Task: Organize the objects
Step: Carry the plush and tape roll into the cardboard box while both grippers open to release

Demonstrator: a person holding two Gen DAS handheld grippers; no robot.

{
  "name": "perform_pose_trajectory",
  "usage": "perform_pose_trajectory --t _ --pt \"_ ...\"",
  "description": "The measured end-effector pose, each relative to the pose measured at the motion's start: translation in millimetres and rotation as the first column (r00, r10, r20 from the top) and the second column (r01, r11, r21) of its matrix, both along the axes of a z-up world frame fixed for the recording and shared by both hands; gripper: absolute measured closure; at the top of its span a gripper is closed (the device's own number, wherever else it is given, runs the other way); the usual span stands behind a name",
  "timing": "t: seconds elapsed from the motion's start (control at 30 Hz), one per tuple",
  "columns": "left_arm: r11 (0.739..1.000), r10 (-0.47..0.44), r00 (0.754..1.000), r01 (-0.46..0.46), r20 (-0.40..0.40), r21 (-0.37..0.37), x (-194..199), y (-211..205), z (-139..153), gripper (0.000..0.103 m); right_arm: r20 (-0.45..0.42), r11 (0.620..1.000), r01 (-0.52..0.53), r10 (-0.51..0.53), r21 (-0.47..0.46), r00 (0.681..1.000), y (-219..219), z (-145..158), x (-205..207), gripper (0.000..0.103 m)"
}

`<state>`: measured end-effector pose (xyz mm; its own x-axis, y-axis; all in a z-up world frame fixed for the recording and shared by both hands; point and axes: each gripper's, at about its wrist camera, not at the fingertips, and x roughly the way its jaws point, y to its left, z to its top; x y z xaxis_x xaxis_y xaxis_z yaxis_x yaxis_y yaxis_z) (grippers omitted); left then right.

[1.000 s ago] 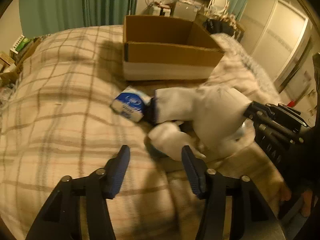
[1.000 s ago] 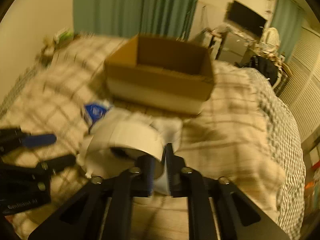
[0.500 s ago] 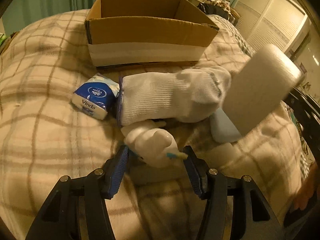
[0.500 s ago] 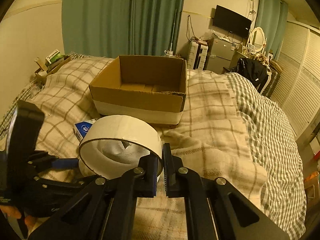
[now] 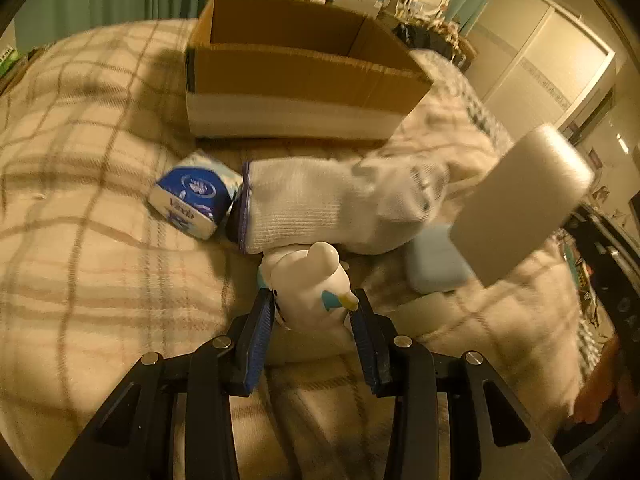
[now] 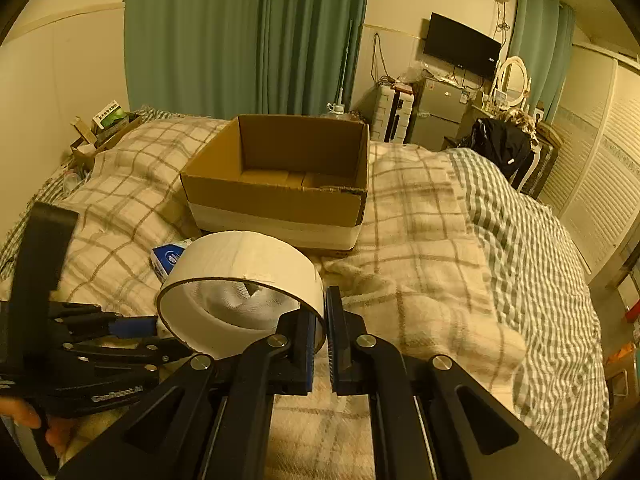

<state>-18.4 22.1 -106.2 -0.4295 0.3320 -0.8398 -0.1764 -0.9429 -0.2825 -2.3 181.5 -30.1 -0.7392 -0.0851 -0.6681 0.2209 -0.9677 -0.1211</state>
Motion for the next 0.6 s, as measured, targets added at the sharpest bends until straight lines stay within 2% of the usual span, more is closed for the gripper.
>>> perform_pose_trajectory --t 0.13,0.3,0.47,0.6 --pt "1.000 0.011 0.998 -0.009 -0.057 0.025 10.6 -6.3 27.3 0.064 -0.022 1.000 0.000 0.000 0.017 1.000 -2.1 12.3 6.4 0.098" --pt "1.000 0.017 0.987 -0.017 -0.160 0.004 7.0 -13.1 72.9 0.064 -0.076 0.999 0.001 0.002 0.040 0.997 -3.8 40.0 7.4 0.098" --pt "0.999 0.038 0.968 -0.043 -0.248 -0.016 -16.5 -18.4 116.4 0.064 -0.142 0.998 -0.010 0.018 0.057 0.990 -5.4 76.4 -3.9 0.098" --pt "0.998 0.054 0.958 -0.061 -0.281 -0.017 -45.9 -21.2 140.7 0.064 -0.187 0.996 -0.013 0.030 0.091 0.982 -10.2 101.1 -26.5 0.099"
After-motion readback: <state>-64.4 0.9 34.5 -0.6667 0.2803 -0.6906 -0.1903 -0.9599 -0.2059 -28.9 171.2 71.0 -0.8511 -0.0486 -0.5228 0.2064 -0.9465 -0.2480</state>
